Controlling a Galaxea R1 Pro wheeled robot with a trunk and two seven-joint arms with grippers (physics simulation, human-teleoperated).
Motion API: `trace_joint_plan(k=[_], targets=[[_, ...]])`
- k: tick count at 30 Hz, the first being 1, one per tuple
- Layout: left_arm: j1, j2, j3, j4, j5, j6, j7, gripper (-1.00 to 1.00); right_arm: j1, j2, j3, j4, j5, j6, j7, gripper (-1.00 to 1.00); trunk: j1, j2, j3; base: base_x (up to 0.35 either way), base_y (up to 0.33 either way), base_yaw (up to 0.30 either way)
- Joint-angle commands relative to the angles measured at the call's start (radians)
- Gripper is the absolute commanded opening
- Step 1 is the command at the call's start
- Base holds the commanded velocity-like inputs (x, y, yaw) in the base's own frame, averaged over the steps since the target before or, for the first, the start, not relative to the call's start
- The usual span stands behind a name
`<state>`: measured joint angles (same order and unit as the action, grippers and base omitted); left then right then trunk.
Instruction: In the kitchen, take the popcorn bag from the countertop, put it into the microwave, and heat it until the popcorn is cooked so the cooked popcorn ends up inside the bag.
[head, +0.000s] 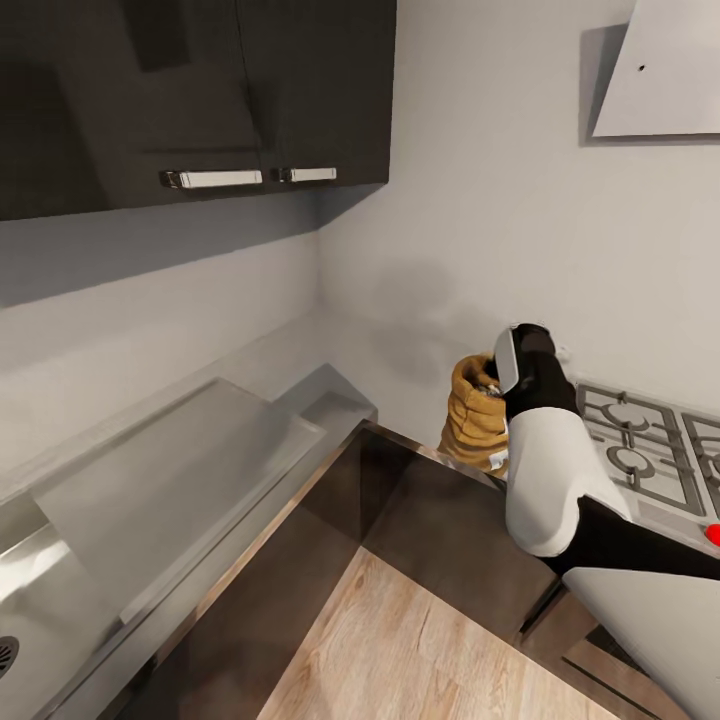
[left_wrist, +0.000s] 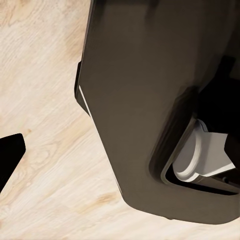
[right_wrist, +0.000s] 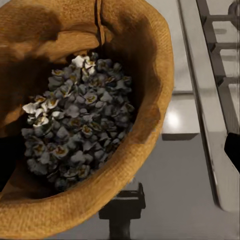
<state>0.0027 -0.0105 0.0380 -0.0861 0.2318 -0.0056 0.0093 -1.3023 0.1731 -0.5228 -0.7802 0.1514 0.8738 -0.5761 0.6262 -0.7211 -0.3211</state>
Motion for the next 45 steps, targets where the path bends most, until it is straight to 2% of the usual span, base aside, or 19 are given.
trace_joint_plan(k=[1,8,45], targets=[[0.000,0.000,0.003,-0.001,0.003,-0.001,0.001,1.00,0.005,0.001,-0.007,0.005,0.016,0.001,-0.001,1.00,0.000,-0.001,-0.001,0.000,0.000,0.000],[0.000,0.000,0.003,-0.001,0.003,-0.001,0.001,1.00,0.022,0.001,-0.013,0.021,0.055,-0.008,-0.011,1.00,0.000,-0.001,-0.001,0.000,0.000,0.000],[0.000,0.000,0.003,-0.001,0.003,-0.001,0.001,1.00,0.023,0.001,-0.020,0.025,0.048,-0.003,-0.011,1.00,0.000,-0.001,-0.001,0.028,0.000,0.000]])
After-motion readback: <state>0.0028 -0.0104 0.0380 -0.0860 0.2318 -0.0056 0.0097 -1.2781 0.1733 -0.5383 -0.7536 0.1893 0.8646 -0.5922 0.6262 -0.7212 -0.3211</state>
